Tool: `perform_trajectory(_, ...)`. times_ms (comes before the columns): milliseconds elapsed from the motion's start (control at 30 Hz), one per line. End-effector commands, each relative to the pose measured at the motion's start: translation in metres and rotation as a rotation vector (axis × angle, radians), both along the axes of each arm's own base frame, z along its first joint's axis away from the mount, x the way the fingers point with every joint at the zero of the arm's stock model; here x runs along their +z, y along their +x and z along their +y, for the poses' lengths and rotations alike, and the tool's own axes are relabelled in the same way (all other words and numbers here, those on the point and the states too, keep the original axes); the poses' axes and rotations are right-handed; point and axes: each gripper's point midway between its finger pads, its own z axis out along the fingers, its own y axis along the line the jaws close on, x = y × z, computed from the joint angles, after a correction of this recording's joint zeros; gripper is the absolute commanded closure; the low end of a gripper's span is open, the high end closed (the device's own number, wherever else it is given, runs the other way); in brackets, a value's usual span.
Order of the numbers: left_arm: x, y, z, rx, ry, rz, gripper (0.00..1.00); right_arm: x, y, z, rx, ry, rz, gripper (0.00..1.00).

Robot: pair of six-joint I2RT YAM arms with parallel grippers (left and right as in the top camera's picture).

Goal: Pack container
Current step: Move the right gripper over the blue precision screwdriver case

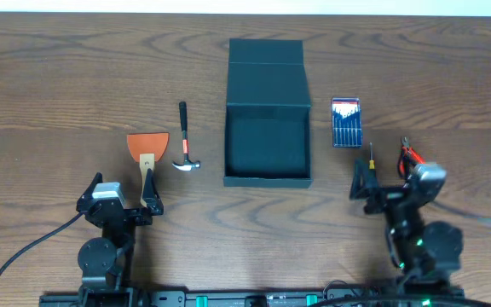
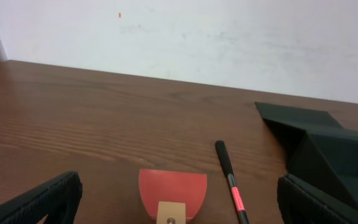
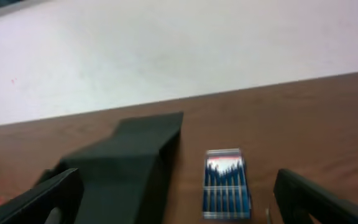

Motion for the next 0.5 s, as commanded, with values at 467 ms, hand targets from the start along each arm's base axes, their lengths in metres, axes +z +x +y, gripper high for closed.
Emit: perform_trajectory(467, -0.018, -0.001, 0.003, 0.012, 0.015, 0.059, 0.01, 0.097, 0.122, 0.003, 0.094, -0.18, 0.662, 0.01)
